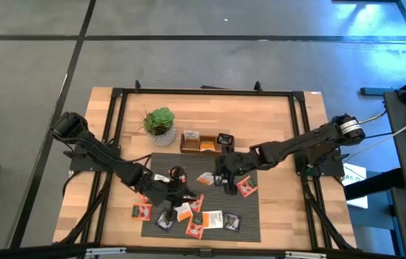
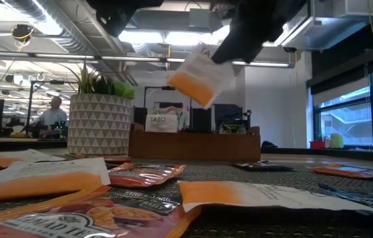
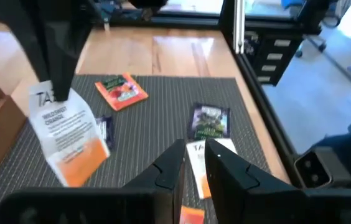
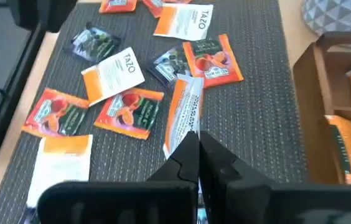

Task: Pick & Place Tea
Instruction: Put the white tea bag into the left section of the wooden organizer

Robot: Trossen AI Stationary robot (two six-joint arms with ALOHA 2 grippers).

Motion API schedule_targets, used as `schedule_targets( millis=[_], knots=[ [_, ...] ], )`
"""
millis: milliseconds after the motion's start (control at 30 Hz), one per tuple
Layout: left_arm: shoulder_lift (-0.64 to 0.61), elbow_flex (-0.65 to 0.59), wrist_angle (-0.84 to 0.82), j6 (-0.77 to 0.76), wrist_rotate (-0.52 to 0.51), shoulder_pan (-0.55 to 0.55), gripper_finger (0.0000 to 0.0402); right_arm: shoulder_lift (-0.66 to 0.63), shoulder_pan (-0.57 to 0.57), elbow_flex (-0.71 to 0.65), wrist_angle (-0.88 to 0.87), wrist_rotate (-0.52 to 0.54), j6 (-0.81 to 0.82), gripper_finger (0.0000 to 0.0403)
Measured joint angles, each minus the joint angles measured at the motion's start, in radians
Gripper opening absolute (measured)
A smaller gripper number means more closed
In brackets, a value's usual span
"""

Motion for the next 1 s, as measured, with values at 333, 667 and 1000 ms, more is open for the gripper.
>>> schedule_targets(
  millis=[333,667,1000],
  knots=[
    [-0.001,0.0,0.043,0.016,-0.04,0.003,0.0059,0.004,0.088,0.001,-0.051,0.045,0.008,0.0004],
    [-0.001,0.0,0.052,0.017,-0.065,0.003,0.0059,0.01,0.094,-0.003,-0.045,0.062,0.011,0.0004],
    [-0.001,0.001,0.052,-0.066,-0.074,0.058,0.0111,0.01,0.094,-0.003,-0.018,0.063,0.01,0.0004]
  ],
)
